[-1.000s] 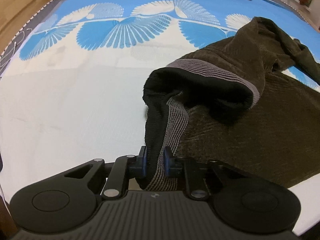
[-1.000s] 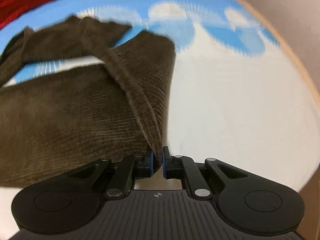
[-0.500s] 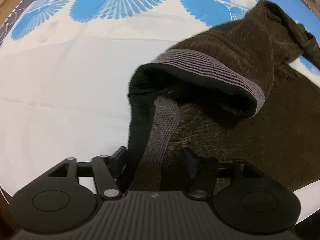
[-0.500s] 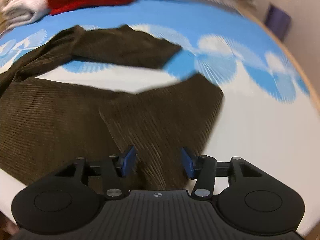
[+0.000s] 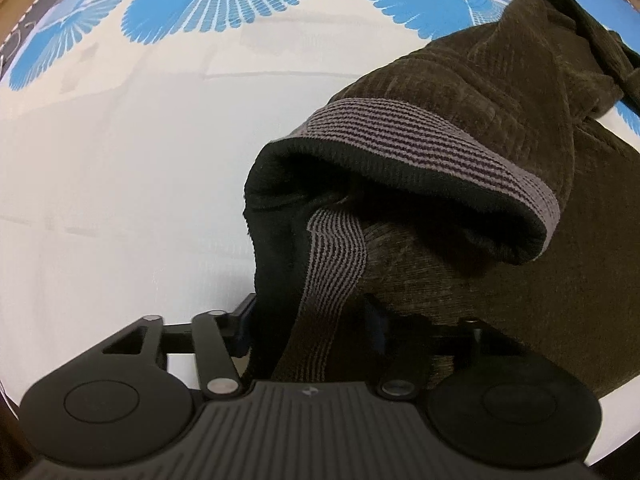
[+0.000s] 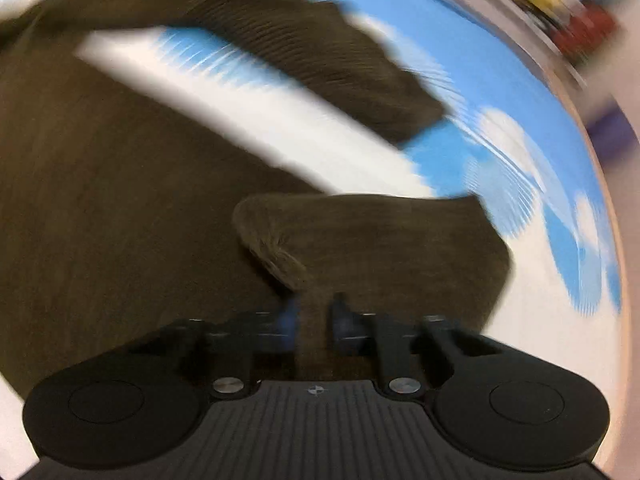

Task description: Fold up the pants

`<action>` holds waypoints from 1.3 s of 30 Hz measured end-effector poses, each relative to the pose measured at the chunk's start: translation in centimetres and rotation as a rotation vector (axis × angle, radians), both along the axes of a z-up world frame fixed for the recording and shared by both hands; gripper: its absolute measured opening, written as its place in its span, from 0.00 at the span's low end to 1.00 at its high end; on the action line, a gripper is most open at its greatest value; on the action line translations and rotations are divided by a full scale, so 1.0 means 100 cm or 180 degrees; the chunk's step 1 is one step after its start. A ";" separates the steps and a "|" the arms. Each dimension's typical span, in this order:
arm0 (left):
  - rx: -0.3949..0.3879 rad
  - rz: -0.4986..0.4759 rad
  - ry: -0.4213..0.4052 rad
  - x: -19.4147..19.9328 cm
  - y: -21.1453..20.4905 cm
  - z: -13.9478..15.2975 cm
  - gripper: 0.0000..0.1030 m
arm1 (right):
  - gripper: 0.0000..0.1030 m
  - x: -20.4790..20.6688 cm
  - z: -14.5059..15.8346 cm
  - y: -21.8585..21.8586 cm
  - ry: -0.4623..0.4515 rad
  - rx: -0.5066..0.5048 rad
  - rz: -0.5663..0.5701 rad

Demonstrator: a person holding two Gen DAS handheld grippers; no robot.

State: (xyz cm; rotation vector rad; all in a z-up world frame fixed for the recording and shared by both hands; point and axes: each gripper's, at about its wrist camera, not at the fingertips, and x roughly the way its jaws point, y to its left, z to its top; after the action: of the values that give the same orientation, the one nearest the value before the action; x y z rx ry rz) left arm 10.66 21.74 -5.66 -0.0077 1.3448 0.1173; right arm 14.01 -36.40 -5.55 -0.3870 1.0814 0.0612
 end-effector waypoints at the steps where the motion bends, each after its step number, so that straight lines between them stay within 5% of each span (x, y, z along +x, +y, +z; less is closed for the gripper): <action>1: 0.0017 -0.0029 -0.0002 0.000 -0.002 0.001 0.50 | 0.09 0.001 0.012 -0.017 -0.0148 0.0127 -0.0275; 6: 0.0179 -0.0192 -0.0035 -0.003 -0.010 0.004 0.47 | 0.07 -0.040 0.052 -0.154 -0.0802 0.0969 -0.2434; 9: 0.0211 -0.0241 -0.0059 -0.007 -0.012 0.006 0.45 | 0.07 -0.092 0.025 -0.227 -0.0471 0.1235 -0.3523; 12: 0.0236 -0.0282 -0.0077 -0.010 -0.014 0.006 0.44 | 0.07 -0.136 -0.006 -0.267 -0.0074 0.1721 -0.4158; 14: 0.0236 -0.0310 -0.0064 -0.015 -0.017 0.008 0.42 | 0.07 -0.146 -0.006 -0.275 -0.0181 0.1870 -0.4172; 19: 0.0114 -0.0444 0.0010 -0.026 -0.024 0.014 0.39 | 0.06 -0.160 0.021 -0.268 -0.0530 0.1614 -0.4024; 24: 0.0117 -0.0659 0.0090 -0.036 -0.031 0.014 0.39 | 0.07 -0.165 0.002 -0.280 -0.0097 0.1271 -0.4432; 27: 0.0098 -0.0658 0.0043 -0.033 -0.027 0.021 0.40 | 0.11 -0.159 0.001 -0.278 -0.0091 0.1146 -0.4471; 29: 0.0141 -0.0652 -0.0208 -0.036 -0.026 0.040 0.41 | 0.16 -0.151 0.011 -0.271 -0.0240 0.0815 -0.4426; 34: -0.0187 -0.0797 -0.1109 -0.047 -0.037 0.097 0.50 | 0.32 -0.131 0.056 -0.240 -0.1044 0.0254 -0.3868; 37: -0.0252 -0.1242 -0.1249 -0.047 -0.074 0.104 0.54 | 0.33 -0.112 0.068 -0.214 -0.1262 0.0362 -0.3331; 39: -0.0077 -0.1600 -0.1186 -0.047 -0.105 0.096 0.59 | 0.35 -0.098 0.072 -0.192 -0.1261 0.0595 -0.2973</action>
State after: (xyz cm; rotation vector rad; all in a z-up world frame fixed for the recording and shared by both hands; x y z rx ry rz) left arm 5.99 11.29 3.99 0.2745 0.9423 -0.3125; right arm 4.25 -55.64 1.64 0.2915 0.7674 -0.7114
